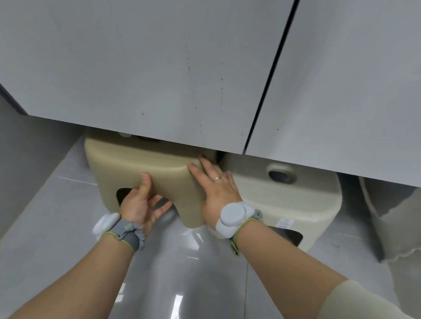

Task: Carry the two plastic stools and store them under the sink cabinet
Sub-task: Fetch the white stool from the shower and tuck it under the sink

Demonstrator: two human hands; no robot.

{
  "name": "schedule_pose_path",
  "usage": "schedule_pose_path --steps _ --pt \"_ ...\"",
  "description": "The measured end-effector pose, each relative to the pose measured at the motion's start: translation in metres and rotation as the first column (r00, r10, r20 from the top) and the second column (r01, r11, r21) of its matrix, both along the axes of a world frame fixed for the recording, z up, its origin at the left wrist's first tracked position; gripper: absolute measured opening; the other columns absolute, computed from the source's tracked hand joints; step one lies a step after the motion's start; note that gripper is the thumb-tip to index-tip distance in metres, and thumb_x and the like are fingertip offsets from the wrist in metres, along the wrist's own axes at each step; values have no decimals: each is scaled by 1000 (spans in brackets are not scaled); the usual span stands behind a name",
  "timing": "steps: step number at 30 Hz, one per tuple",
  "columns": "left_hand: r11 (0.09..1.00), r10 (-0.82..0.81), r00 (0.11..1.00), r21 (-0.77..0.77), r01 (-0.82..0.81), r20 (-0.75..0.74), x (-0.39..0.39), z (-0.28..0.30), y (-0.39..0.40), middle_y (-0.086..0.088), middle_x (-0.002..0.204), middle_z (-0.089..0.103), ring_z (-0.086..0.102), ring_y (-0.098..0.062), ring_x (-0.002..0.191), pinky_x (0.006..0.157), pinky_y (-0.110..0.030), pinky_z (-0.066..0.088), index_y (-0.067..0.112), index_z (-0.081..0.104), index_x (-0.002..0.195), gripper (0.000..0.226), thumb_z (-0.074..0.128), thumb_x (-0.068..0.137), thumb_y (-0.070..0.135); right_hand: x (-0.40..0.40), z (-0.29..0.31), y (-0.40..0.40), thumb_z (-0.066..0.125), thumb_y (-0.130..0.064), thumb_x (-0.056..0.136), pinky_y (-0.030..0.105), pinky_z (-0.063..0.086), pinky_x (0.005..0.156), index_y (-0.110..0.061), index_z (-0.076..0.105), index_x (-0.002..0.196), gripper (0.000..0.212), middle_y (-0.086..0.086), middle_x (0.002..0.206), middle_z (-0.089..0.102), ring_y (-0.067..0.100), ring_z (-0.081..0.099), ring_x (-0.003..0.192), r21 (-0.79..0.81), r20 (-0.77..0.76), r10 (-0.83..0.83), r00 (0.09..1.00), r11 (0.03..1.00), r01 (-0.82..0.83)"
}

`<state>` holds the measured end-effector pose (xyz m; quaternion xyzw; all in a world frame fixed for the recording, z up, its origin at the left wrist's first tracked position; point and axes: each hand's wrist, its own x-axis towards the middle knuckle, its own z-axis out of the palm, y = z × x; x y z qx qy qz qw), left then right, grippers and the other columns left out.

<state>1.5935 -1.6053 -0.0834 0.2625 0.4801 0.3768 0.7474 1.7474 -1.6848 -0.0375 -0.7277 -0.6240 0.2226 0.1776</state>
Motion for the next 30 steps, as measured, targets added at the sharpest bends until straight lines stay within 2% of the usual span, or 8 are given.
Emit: schedule_pose_path --steps 8,11,12,14,17,22,26,30 --pt "999 -50 998 -1 50 -34 -15 3 -10 1 109 64 61 -16 98 89 -43 48 22 59 104 30 44 93 45 -13 -5 -13 44 9 71 39 -6 118 -39 11 148 96 -13 160 -9 15 -5 148 3 5 -9 1000 1000 9" --pt "999 19 970 50 -7 -241 -15 3 -12 -4 94 64 62 -20 87 82 -37 49 17 58 95 48 58 77 62 -14 -6 -12 46 3 76 41 -4 118 -41 11 148 91 -13 160 -8 15 -6 148 -3 9 -17 1000 1000 17" --pt "991 86 922 123 -41 -379 -16 2 -15 -9 96 64 62 -25 89 82 -38 49 13 58 99 64 64 65 66 -13 -6 -12 47 -2 79 42 -4 118 -41 11 148 87 -13 160 -7 16 -7 148 2 23 -22 999 1000 22" --pt "937 259 744 347 -40 -615 -19 2 -21 -19 130 49 49 -34 120 103 -43 40 9 43 132 92 75 59 57 -7 -8 -18 50 -15 84 43 -4 117 -41 10 148 80 -12 161 -4 19 -8 148 17 52 -61 997 998 60" --pt "722 398 548 620 307 -735 -24 15 -27 -14 153 19 23 -31 139 115 -47 21 16 25 146 98 71 67 52 11 -11 -33 50 -26 88 47 -5 117 -41 6 148 76 -9 161 1 20 -8 148 6 94 -180 979 984 180" --pt "446 427 317 502 741 -847 3 22 -33 -11 157 17 9 -35 146 113 -56 -2 29 36 142 87 47 66 68 41 -15 -59 42 -39 92 58 -9 113 -40 4 149 69 -6 162 -4 26 -17 146 -122 250 -307 918 931 345" --pt "441 408 162 349 827 -899 15 15 -34 -8 156 22 4 -36 145 110 -65 0 35 34 142 84 43 65 68 49 -25 -68 34 -45 93 61 -13 112 -41 -4 148 67 -6 161 -13 29 -21 145 -221 318 -310 896 895 388" --pt "440 436 131 338 832 -891 17 9 -33 -8 152 30 11 -39 143 108 -69 5 33 34 139 83 58 64 58 49 -31 -65 34 -45 94 60 -16 110 -43 -5 148 67 -9 160 -14 29 -21 145 -201 306 -323 895 897 393"
